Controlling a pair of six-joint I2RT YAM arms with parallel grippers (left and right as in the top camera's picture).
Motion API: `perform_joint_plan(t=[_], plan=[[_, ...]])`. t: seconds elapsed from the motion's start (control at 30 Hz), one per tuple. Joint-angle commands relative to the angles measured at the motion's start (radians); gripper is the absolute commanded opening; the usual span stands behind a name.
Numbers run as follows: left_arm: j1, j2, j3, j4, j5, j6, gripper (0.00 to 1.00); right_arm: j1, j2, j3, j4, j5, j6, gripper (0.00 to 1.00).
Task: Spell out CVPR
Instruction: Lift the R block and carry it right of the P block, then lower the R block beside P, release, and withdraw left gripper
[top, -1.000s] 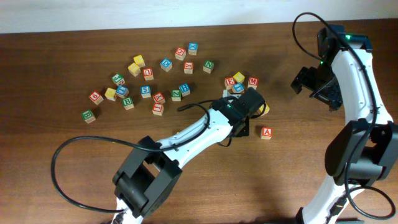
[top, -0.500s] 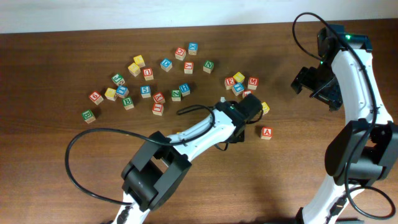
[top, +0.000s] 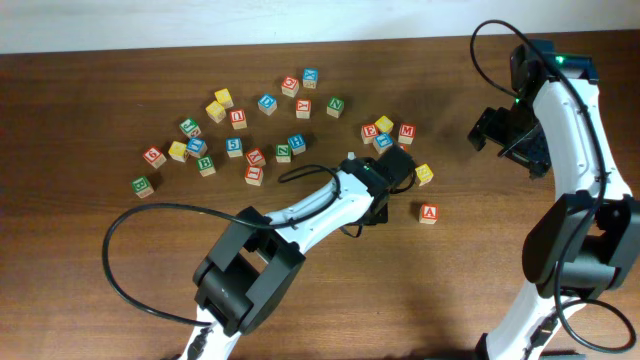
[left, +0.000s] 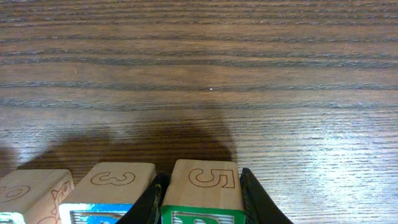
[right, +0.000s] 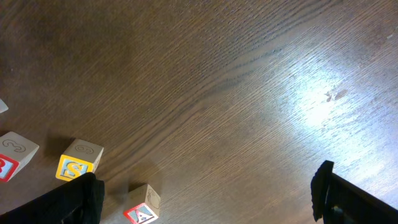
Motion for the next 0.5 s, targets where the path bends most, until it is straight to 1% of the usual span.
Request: perform_joint_plan(t=[0.0, 0.1, 0.27, 0.47], plan=[[0.007, 0.016, 0.009, 0.027, 0.044, -0.010, 0.25, 0.000, -0.015, 0.013, -0.002, 0.009, 0.005, 0.98], [0.007, 0.016, 0.009, 0.029, 0.044, -0.010, 0.33, 0.000, -0.015, 0.013, -0.002, 0.009, 0.005, 0.98], [0.007, 0.016, 0.009, 0.032, 0.044, -0.010, 0.34, 0.000, -0.015, 0.013, -0.002, 0.009, 0.005, 0.98], [0.016, 0.016, 0.009, 0.072, 0.039, -0.010, 0.44, 0.000, -0.015, 0.013, -0.002, 0.009, 0.005, 0.98]])
